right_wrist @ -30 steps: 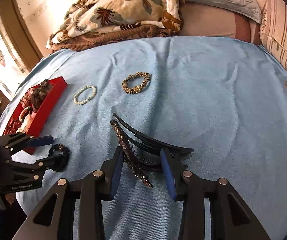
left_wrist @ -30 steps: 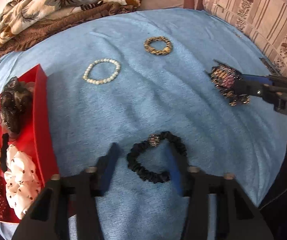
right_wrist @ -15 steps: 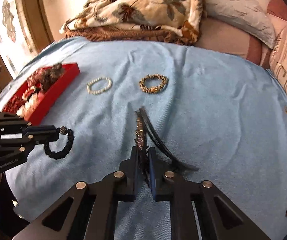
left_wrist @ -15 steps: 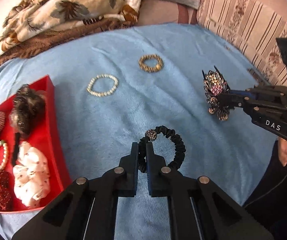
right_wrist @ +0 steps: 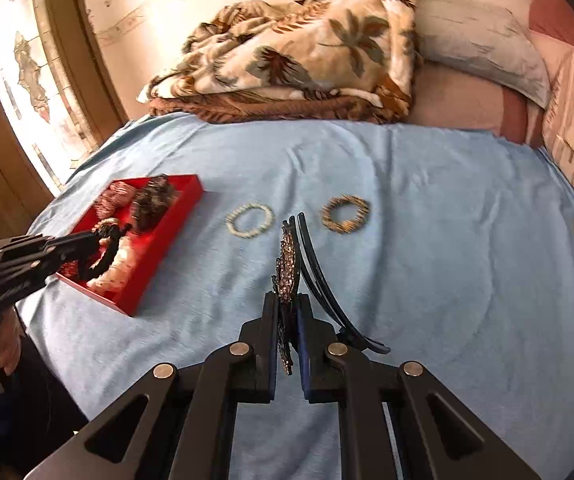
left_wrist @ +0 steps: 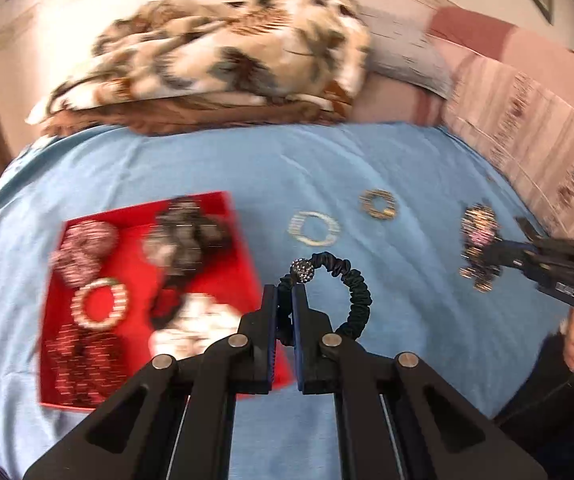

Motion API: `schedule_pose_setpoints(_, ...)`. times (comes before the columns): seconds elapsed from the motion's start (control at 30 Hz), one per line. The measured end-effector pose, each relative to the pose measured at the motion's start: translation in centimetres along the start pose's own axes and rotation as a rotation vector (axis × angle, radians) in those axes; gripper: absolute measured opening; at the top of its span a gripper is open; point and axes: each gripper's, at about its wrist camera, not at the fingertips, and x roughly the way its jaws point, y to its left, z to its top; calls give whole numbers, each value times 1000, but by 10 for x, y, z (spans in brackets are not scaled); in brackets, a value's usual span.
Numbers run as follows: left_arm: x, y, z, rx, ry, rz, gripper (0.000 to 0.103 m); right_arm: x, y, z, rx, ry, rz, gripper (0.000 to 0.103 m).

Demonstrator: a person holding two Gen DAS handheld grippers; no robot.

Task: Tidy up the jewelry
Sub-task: 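Grasp the black hair tie with the left tool while the right tool grasps the jeweled claw clip, then lower the hair tie into the tray with the left tool while the right tool places the clip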

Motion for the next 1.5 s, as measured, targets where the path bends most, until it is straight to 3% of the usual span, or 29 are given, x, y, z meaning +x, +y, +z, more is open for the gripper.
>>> schedule_pose_setpoints(0.23,-7,79,3,-118,-9,113,7,16,60,23,-69,5,86,9)
schedule_pose_setpoints(0.47,-7,127,-11,-236,7,124,7,44,129,36,-174,35,155,9)
schedule_pose_setpoints(0.8,3,134,-39,-273,94,102,7,105,191,78,-208,111,224,10)
schedule_pose_setpoints(1.1,6,142,-44,-301,99,99,7,167,233,122,-215,194,242,10)
schedule_pose_setpoints(1.5,18,143,-47,-302,131,91,7,235,242,138,-160,327,243,10)
